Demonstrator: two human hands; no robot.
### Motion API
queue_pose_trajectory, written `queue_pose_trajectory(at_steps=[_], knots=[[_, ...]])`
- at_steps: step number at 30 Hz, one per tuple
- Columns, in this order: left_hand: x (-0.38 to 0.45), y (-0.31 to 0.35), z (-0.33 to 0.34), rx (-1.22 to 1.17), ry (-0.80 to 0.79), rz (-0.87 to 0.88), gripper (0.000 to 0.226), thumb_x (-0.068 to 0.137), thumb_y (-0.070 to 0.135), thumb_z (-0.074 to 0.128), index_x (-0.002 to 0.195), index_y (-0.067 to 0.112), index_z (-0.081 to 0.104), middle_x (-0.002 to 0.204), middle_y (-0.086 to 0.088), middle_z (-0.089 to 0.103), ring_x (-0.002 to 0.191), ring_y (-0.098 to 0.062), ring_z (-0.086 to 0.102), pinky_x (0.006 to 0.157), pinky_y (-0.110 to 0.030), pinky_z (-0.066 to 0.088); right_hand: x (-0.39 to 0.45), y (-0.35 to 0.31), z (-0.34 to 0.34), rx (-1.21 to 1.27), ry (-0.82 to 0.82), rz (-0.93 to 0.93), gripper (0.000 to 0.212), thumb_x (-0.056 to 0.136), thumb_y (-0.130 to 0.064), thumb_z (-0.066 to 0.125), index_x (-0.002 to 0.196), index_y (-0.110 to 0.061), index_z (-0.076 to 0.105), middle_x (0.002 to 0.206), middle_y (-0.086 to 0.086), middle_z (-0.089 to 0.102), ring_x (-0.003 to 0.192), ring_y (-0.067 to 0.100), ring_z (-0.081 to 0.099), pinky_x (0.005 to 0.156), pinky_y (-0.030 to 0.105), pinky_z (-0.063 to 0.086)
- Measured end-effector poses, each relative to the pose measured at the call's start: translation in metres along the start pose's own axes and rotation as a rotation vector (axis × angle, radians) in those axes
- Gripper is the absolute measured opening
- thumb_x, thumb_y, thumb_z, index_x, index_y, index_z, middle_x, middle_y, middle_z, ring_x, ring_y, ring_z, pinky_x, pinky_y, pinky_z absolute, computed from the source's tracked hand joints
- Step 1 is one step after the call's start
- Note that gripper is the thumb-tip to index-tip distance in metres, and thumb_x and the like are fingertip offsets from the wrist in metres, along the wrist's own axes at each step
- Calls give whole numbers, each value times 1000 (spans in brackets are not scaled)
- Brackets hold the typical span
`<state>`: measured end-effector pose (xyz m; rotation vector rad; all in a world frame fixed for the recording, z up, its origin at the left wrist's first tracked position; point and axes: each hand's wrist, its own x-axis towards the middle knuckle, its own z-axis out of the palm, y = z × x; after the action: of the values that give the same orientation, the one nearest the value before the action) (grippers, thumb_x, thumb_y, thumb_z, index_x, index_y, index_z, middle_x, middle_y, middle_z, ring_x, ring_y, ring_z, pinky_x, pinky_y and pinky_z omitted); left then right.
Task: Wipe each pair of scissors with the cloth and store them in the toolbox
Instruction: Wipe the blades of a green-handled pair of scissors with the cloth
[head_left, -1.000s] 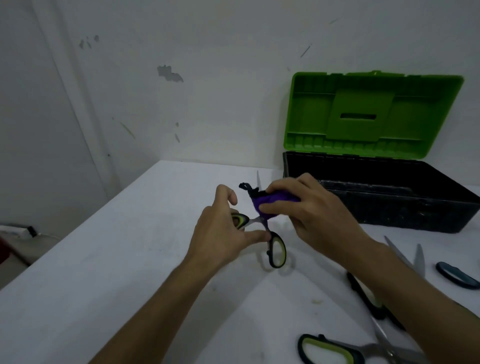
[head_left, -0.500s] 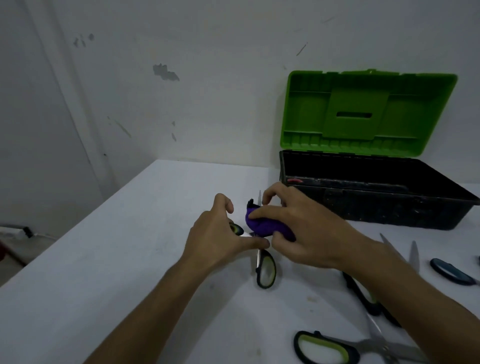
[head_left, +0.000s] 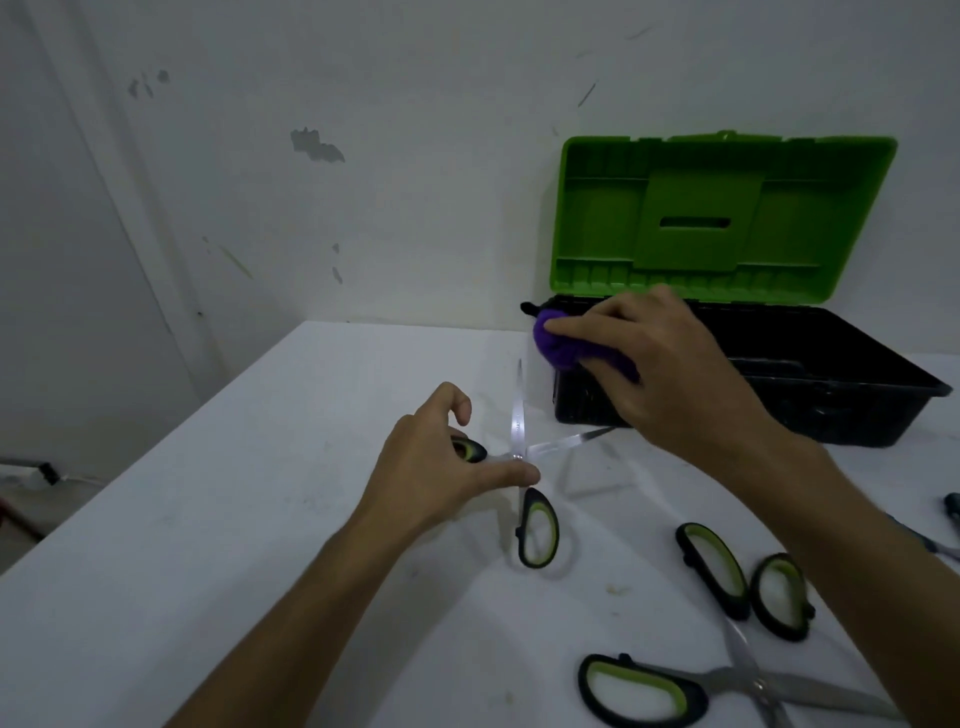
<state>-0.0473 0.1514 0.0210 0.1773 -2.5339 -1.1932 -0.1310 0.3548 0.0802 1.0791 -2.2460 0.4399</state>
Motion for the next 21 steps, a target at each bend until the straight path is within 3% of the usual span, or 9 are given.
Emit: queue_pose_trajectory(at_steps=[3,7,13,16,18,21], knots=[[0,0,0,21,-1,-22,63,49,59,88,83,25,46,54,6,47,49,-10,39,48,-20,33,-1,-11,-3,54,-166,-85,46,86,-23,70,130,-34,59,109,-9,60,96,8,36,77,28,38],[-1,2,0,91,-100,18,46,52,57,87,64,21,61,50,9,52,45,-5,43,46,-16,33,-7,-16,12,70,-338,-82,45,89,-31,66,131,-43,55,108,-10,58,95,8,36,78,30,43],[-2,1,4,7,-91,55,43,54,55,87,61,20,62,51,8,54,45,-4,42,45,-15,33,-2,9,2,-45,-83,75,47,89,-26,65,134,-33,55,107,3,60,98,21,46,83,36,41],[1,-3,2,-48,-77,24,33,65,56,82,70,25,72,62,5,66,53,-8,55,52,-19,41,1,5,-16,-20,14,66,48,86,-22,69,132,-32,58,110,3,54,86,17,52,71,29,43],[4,-8,1,-44,-51,2,26,71,54,78,74,28,74,70,6,70,61,-5,62,57,-17,45,2,-5,-22,-36,-6,31,49,85,-22,71,131,-32,58,114,0,51,83,16,53,67,25,44],[7,-12,3,-70,15,-44,26,75,52,76,72,26,73,69,5,70,60,-4,61,58,-20,47,-3,-24,-16,-13,-132,-17,46,84,-23,71,127,-35,59,115,-5,49,89,16,56,73,28,52]])
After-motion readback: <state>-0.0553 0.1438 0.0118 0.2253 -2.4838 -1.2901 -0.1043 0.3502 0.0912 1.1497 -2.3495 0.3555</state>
